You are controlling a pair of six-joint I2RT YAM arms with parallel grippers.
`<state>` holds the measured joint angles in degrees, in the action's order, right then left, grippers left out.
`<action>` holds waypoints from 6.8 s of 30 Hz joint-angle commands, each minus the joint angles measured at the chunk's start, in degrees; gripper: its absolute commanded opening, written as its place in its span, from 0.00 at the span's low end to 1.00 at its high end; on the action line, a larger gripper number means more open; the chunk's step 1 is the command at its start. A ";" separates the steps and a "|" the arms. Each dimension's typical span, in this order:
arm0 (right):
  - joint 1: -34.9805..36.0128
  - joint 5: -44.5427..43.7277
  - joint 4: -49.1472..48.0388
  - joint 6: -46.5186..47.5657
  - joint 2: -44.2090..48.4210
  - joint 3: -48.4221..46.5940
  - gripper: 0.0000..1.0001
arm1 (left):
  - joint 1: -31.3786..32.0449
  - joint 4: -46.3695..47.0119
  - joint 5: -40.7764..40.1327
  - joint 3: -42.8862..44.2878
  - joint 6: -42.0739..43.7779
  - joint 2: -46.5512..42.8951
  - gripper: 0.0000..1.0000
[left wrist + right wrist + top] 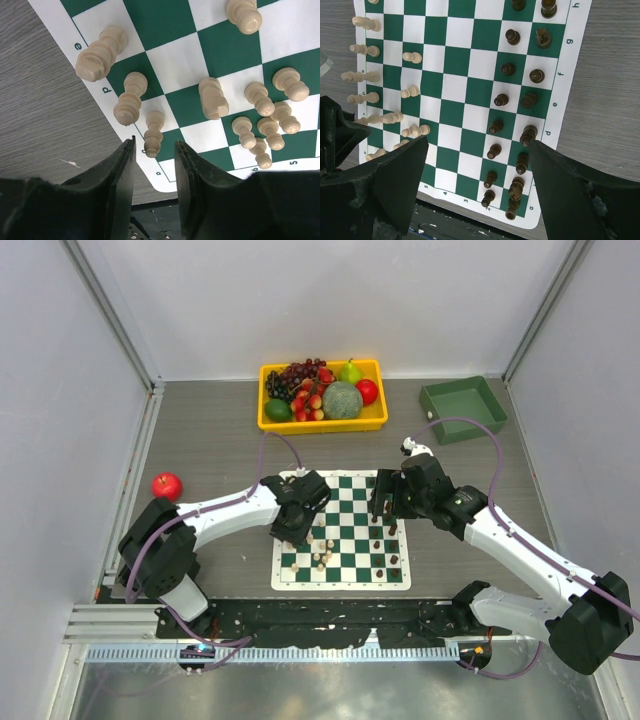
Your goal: Set up the chess pieces on the board
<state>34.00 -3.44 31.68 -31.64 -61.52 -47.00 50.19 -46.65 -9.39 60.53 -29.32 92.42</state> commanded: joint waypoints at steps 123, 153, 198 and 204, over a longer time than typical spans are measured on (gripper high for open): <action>-0.16 -0.25 -1.89 -1.06 3.51 1.04 0.88 | 1.49 -3.09 -1.07 1.26 -0.12 -16.57 0.15; -0.16 -0.34 -1.89 -0.70 2.37 1.04 0.88 | 5.09 -2.04 -4.23 -3.76 -6.01 -11.04 0.14; -0.16 0.01 -1.97 -0.44 1.75 1.04 0.88 | 7.02 0.60 -5.03 -4.37 -7.33 -4.09 0.15; -0.16 0.19 -1.97 -0.53 1.49 0.86 0.89 | 7.02 0.69 -5.38 -4.37 -7.42 -3.65 0.15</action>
<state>34.00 -3.46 31.29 -32.05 -59.64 -45.08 56.95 -46.96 -13.10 56.34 -35.83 88.31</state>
